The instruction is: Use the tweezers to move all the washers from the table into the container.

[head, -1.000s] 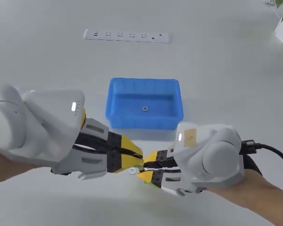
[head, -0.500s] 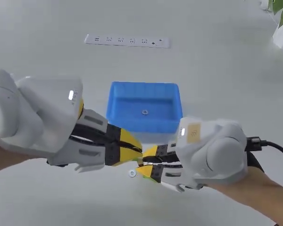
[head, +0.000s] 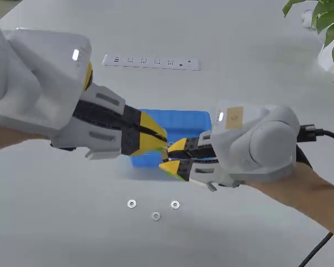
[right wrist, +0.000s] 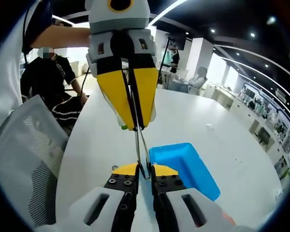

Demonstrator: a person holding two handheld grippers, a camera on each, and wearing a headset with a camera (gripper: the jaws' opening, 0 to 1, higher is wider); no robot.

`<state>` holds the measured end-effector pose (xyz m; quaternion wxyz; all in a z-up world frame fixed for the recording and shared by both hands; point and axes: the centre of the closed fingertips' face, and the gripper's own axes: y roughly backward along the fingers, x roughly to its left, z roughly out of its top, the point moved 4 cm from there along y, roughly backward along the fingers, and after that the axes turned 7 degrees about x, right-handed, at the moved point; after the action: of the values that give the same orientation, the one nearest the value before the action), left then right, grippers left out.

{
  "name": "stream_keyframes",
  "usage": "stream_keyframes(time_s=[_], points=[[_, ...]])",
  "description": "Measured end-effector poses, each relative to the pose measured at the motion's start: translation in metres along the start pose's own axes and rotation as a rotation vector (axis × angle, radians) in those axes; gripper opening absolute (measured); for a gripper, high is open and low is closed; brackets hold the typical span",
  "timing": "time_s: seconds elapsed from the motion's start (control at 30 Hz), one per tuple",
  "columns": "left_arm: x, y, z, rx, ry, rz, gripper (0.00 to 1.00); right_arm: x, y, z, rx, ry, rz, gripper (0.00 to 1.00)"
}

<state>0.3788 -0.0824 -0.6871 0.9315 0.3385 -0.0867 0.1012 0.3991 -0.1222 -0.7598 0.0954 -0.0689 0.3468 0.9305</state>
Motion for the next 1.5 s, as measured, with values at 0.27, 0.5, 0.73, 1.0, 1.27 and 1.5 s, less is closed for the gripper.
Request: stream_keyframes(time_s=[0.27, 0.5, 0.73, 1.0, 1.27, 1.5], points=[[0.032, -0.006, 0.000, -0.003, -0.021, 0.024, 0.05, -0.030, -0.006, 0.002, -0.004, 0.002, -0.044, 0.10], [0.051, -0.019, -0.012, 0.000, 0.002, 0.025, 0.05, -0.052, -0.021, -0.007, 0.008, -0.025, -0.058, 0.10], [0.069, -0.037, -0.036, 0.018, 0.046, 0.022, 0.05, -0.061, -0.040, -0.021, 0.032, -0.050, -0.038, 0.10], [0.075, -0.055, -0.057, 0.039, 0.087, 0.000, 0.05, -0.062, -0.055, -0.041, 0.078, -0.072, -0.004, 0.10], [0.076, -0.061, -0.065, 0.052, 0.123, -0.002, 0.06, -0.062, -0.061, -0.051, 0.092, -0.100, 0.011, 0.10], [0.078, -0.064, -0.068, 0.052, 0.144, 0.000, 0.06, -0.062, -0.063, -0.053, 0.099, -0.112, 0.010, 0.11]])
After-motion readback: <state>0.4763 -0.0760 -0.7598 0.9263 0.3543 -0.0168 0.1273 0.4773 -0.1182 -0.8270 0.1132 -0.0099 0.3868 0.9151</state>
